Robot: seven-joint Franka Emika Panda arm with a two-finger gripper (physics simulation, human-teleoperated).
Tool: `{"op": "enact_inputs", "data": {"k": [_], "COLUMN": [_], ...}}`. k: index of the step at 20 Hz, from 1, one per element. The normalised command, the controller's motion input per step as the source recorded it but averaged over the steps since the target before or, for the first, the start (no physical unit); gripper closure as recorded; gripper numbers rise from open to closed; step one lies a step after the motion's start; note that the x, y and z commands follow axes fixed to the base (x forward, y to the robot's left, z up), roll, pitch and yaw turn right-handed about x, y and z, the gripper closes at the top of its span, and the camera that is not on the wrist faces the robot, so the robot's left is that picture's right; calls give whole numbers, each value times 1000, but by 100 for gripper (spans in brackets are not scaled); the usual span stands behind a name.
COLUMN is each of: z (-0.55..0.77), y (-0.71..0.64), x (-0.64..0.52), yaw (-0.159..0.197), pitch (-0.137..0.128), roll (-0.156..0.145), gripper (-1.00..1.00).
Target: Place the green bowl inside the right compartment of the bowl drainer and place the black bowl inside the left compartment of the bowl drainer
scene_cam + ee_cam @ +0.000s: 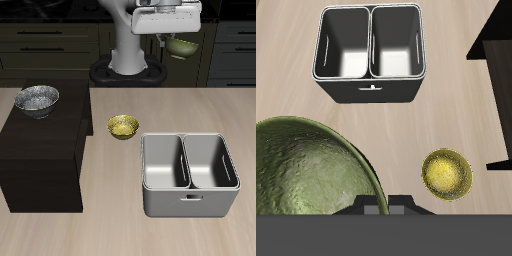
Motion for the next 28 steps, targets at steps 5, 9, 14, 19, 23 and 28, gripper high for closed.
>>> {"op": "enact_inputs", "data": {"k": [5,9,14,19,23,28], "z": [183,96,138,99,112,62], "y": [-45,-85,-115,0,-101,-109], "x": [286,268,347,320,387,376], "yaw": [0,-3,-14,20,2,-4], "pitch": [26,18,13,16,32,54], "roll": [-9,-19,-21,36,-13,-6], "gripper": [100,100,100,100,100,100]}}
